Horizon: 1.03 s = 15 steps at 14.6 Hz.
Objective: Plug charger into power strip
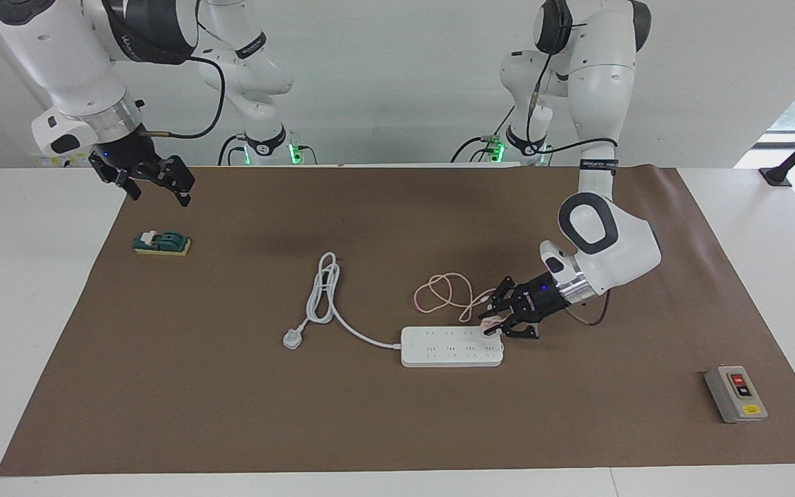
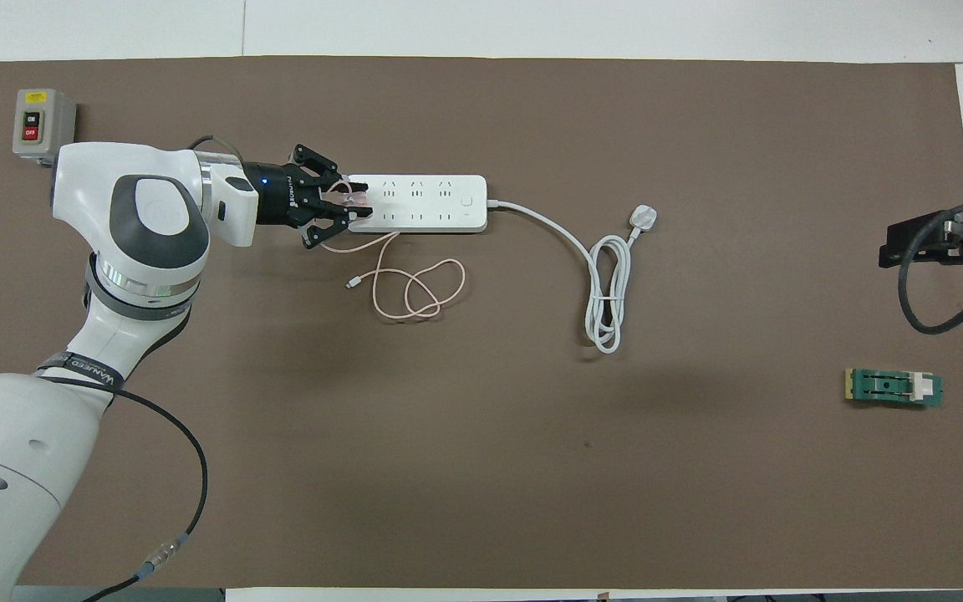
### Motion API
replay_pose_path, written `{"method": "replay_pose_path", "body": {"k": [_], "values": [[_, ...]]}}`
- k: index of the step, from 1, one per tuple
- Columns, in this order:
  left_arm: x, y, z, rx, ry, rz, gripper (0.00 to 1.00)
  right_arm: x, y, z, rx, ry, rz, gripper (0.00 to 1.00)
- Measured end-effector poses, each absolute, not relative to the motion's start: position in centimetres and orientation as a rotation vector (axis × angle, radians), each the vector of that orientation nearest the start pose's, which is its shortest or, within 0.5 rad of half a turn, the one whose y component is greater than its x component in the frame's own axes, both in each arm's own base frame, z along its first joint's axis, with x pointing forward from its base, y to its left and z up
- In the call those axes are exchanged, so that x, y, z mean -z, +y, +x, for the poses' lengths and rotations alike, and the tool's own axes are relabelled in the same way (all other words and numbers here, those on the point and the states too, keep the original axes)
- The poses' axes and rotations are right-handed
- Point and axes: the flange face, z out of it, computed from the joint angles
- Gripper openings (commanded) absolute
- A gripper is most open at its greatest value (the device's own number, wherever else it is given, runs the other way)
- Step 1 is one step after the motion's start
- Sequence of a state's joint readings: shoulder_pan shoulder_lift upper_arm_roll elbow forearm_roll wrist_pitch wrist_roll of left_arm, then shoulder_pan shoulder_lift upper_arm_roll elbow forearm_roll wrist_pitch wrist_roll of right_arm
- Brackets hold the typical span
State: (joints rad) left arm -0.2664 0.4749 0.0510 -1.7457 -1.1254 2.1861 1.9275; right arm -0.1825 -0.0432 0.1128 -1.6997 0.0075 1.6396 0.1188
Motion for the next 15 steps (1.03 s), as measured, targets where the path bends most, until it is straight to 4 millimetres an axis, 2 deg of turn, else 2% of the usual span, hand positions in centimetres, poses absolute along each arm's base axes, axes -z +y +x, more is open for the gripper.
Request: {"method": "replay_pose_path", "body": {"k": [15], "values": [[-31.48,-17.52,64.65,-0.817,-1.594,1.818,0.0,-59.3,-3.6,54.35,-0.027,0.296,-3.125,1.0]]}}
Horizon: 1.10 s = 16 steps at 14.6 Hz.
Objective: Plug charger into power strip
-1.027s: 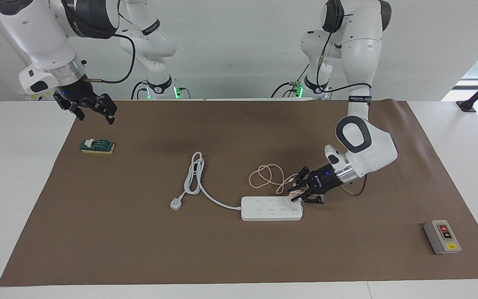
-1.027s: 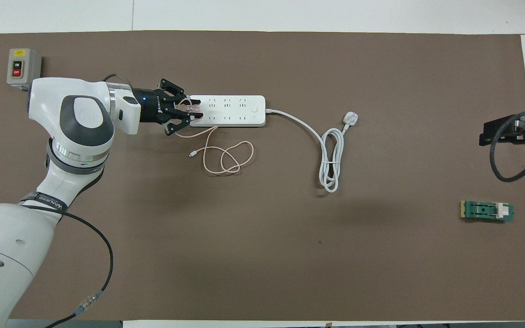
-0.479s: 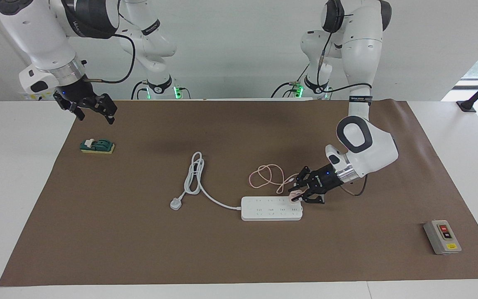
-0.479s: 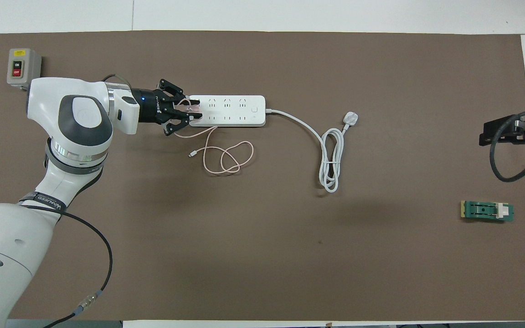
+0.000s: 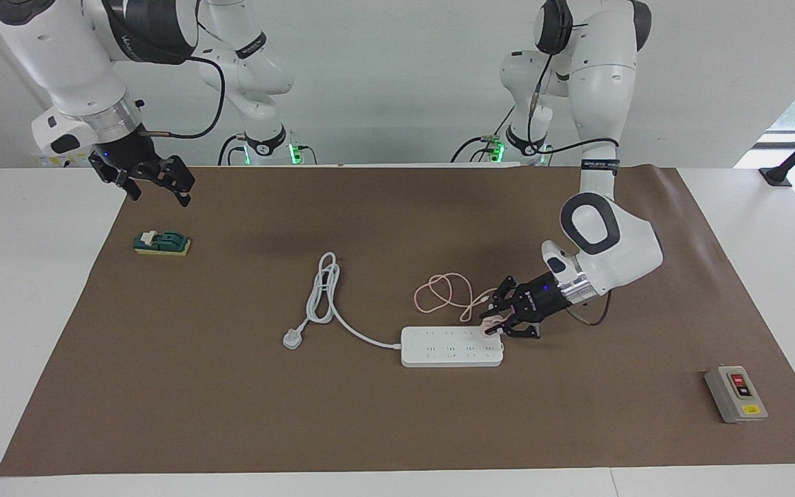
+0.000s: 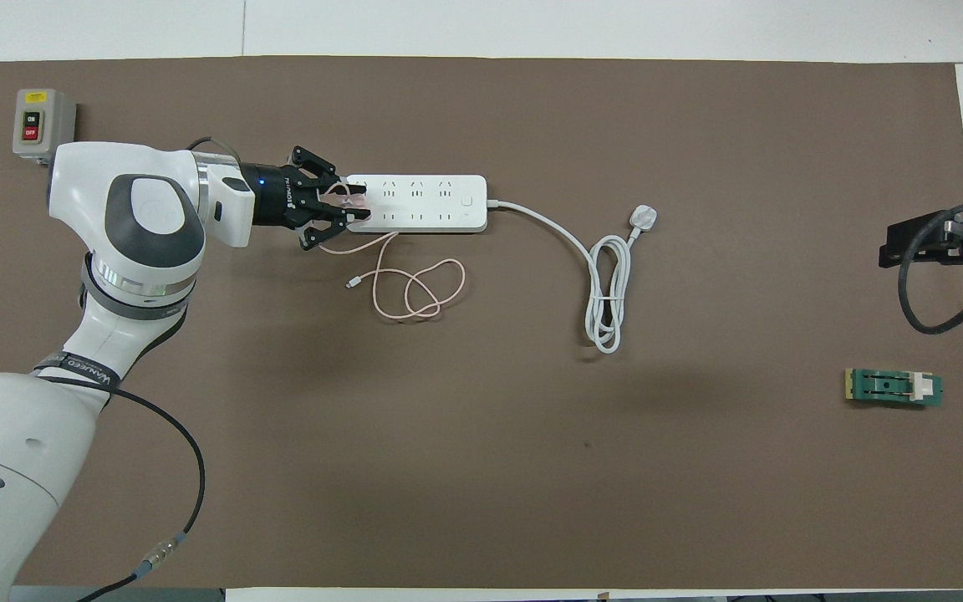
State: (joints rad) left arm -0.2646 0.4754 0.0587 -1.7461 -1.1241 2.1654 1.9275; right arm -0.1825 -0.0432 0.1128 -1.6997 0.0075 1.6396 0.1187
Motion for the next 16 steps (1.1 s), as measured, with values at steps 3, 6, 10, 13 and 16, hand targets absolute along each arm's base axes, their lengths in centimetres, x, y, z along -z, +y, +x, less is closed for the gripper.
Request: {"method": "replay_pose_path", "body": {"k": [3,6,10,13,16], "values": [[-31.45,-17.55,64.62,-0.815,-1.594,1.817,0.0,-59.3,-3.6,54.35,-0.027,0.296,-3.125,1.0],[-31.45,-17.55,64.62,-0.815,-1.595,1.817,0.0,-59.3,-3.6,54.35,-0.027,0.296,-3.125,1.0],[-31.51,-17.62,64.63,-0.812,-1.613,1.812,0.0,-59.3,-3.6,54.35,-0.027,0.296,-3.125,1.0],[-31.53,-17.68,64.62,-0.821,-1.655,1.788,0.0,-59.3,-3.6,54.35,-0.027,0.296,-3.125,1.0],[-31.53,-17.74,64.59,-0.825,-1.671,1.778,0.0,-59.3,-3.6,54.35,-0.027,0.296,-3.125,1.0]]}}
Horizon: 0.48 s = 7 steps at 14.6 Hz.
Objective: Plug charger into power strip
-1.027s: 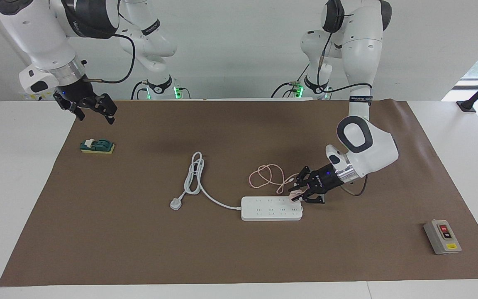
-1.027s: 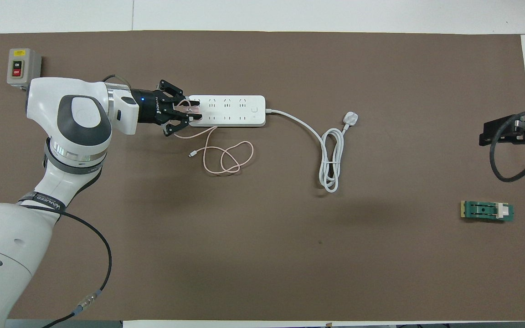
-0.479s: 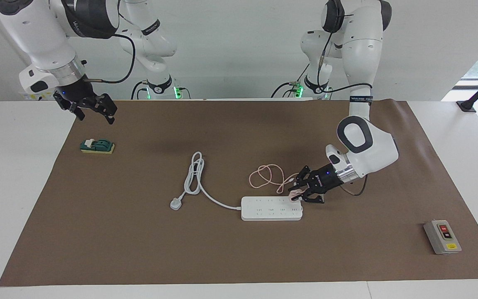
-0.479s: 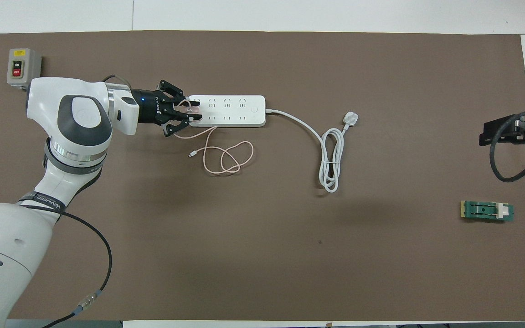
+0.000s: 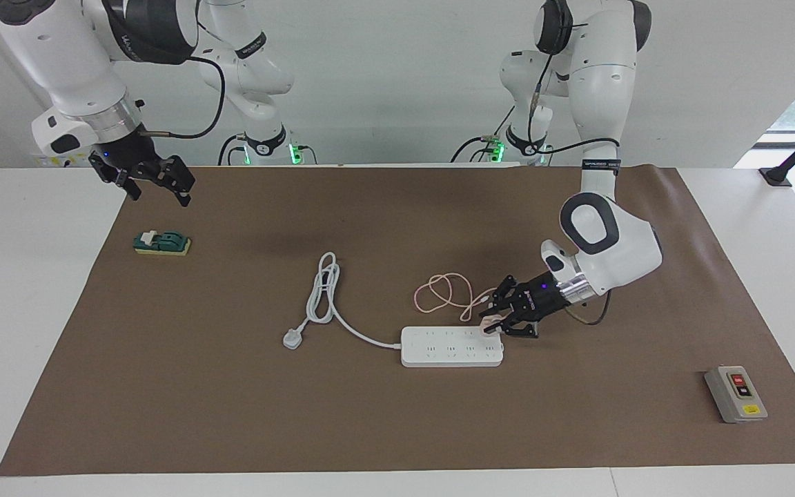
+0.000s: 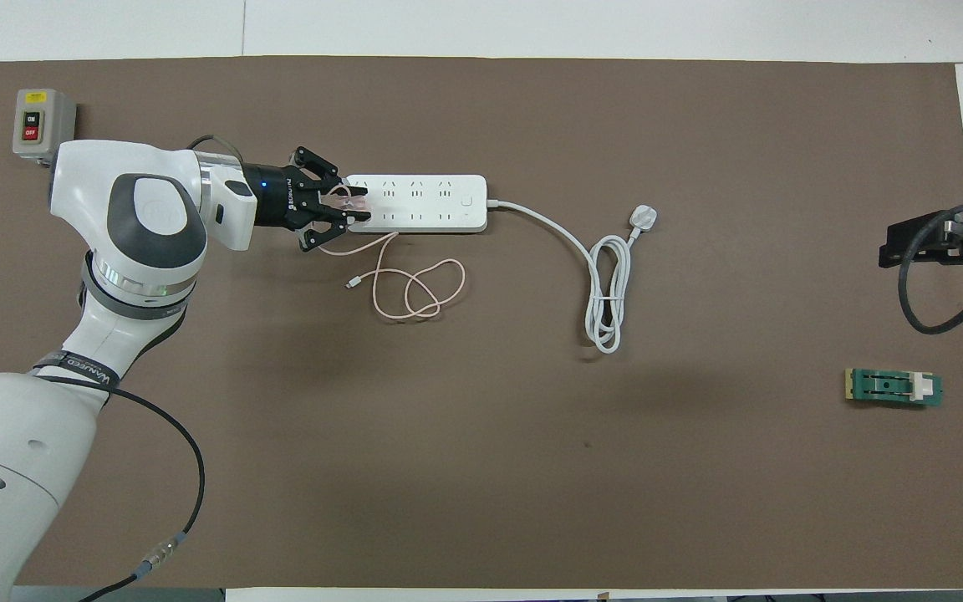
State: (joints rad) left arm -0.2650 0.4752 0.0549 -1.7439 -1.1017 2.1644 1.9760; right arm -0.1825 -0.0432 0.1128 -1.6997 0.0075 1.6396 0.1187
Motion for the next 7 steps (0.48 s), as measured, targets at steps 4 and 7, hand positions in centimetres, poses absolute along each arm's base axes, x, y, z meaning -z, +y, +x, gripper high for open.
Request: {"method": "replay_pose_path", "body": {"k": [4,7], "values": [[-31.5,-17.76,64.6,-0.824,-1.674,1.772,0.0,-59.3,-3.6,54.35,-0.027,0.296,-3.125,1.0],[-31.28,-18.0,64.95,-0.816,-1.675,1.751,0.0,-59.3,-3.6,54.35,-0.027,0.296,-3.125,1.0]]}}
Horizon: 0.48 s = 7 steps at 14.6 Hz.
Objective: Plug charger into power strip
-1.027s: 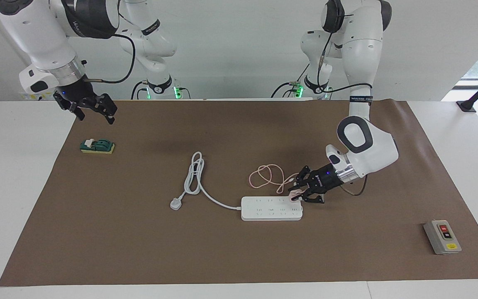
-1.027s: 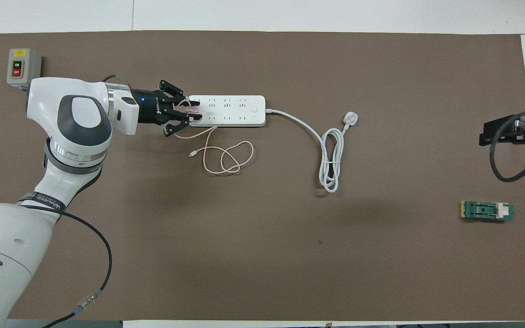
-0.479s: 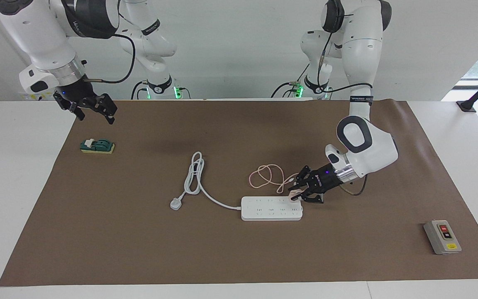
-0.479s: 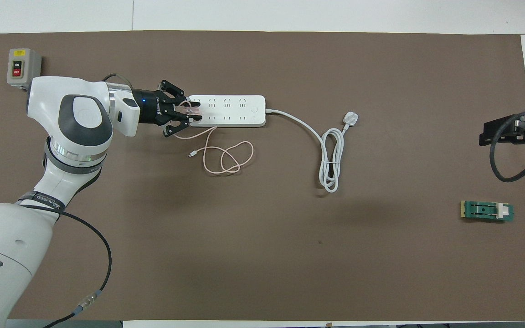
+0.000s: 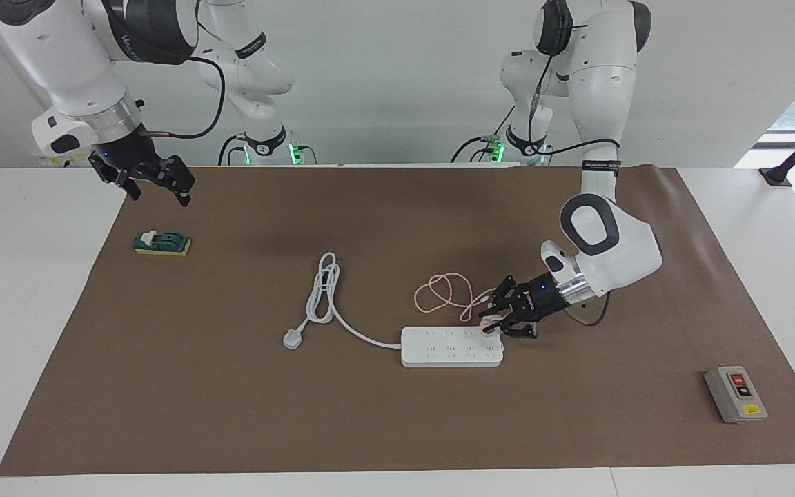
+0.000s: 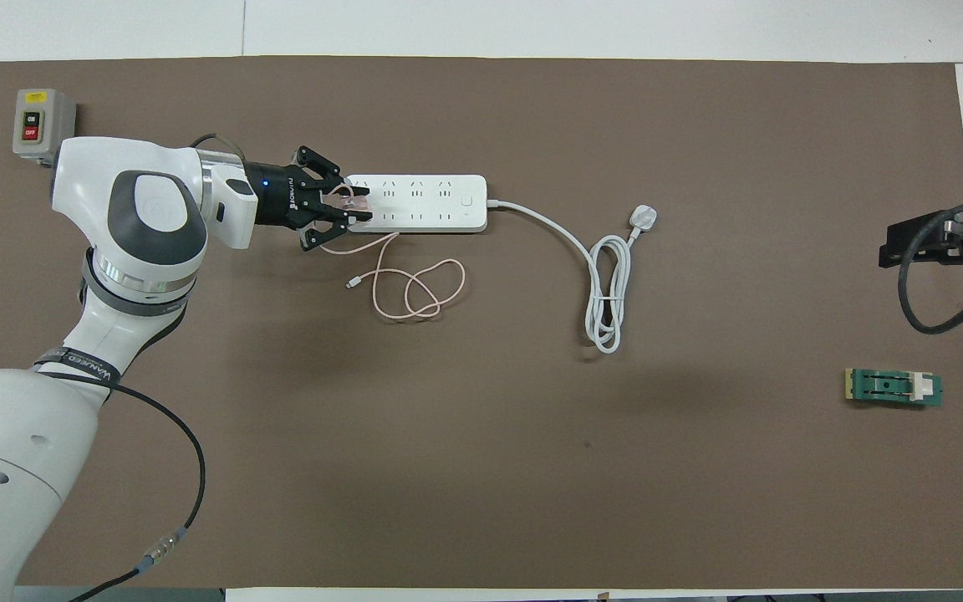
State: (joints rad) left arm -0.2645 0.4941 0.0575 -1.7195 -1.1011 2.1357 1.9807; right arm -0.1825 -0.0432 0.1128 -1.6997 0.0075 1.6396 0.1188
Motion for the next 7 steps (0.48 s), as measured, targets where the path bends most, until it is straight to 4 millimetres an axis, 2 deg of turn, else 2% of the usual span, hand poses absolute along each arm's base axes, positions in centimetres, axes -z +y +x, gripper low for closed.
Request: {"method": "replay_pose_path", "body": {"k": [7], "values": [[-31.05,-17.85,65.28,-0.807,-1.67,1.73,0.0,-59.3,-3.6,54.35,-0.027,0.296,-3.125,1.0]]}}
